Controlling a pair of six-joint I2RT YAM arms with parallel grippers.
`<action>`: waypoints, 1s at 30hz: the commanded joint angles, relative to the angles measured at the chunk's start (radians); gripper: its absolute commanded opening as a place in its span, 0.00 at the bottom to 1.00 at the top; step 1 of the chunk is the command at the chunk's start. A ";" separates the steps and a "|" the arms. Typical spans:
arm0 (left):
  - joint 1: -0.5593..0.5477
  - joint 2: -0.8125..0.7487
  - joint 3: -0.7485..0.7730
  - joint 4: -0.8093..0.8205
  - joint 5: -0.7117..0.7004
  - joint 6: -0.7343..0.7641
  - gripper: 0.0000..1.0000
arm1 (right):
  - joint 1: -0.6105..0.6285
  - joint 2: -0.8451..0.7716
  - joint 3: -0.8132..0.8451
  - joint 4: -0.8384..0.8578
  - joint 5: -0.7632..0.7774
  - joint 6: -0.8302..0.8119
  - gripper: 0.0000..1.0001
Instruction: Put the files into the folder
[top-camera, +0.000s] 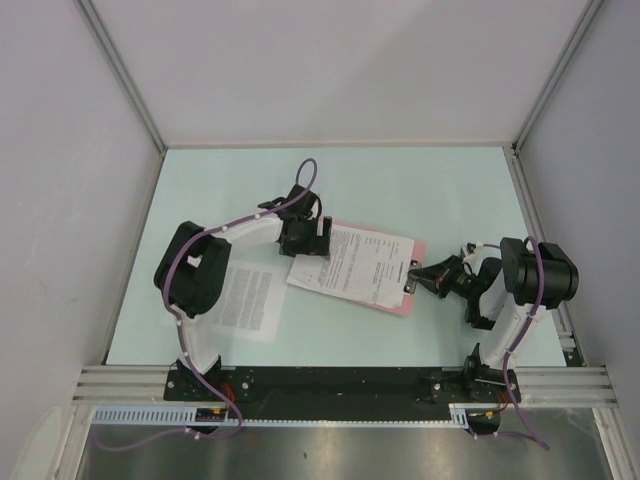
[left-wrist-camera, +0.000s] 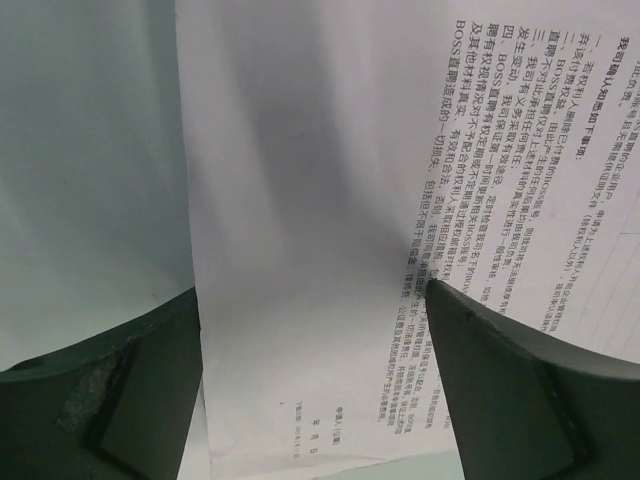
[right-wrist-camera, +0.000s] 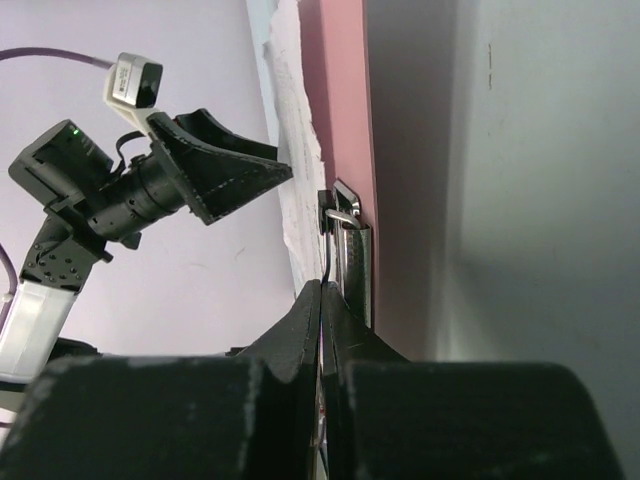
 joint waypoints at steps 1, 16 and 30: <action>0.000 0.029 0.024 0.041 0.035 -0.003 0.89 | 0.013 -0.003 0.021 0.240 -0.039 0.023 0.00; 0.000 0.037 -0.019 0.079 0.013 0.063 0.87 | 0.023 -0.003 0.027 0.272 -0.051 0.055 0.00; -0.063 -0.018 -0.163 0.251 -0.149 0.109 0.86 | -0.003 -0.004 0.035 0.287 -0.037 0.099 0.00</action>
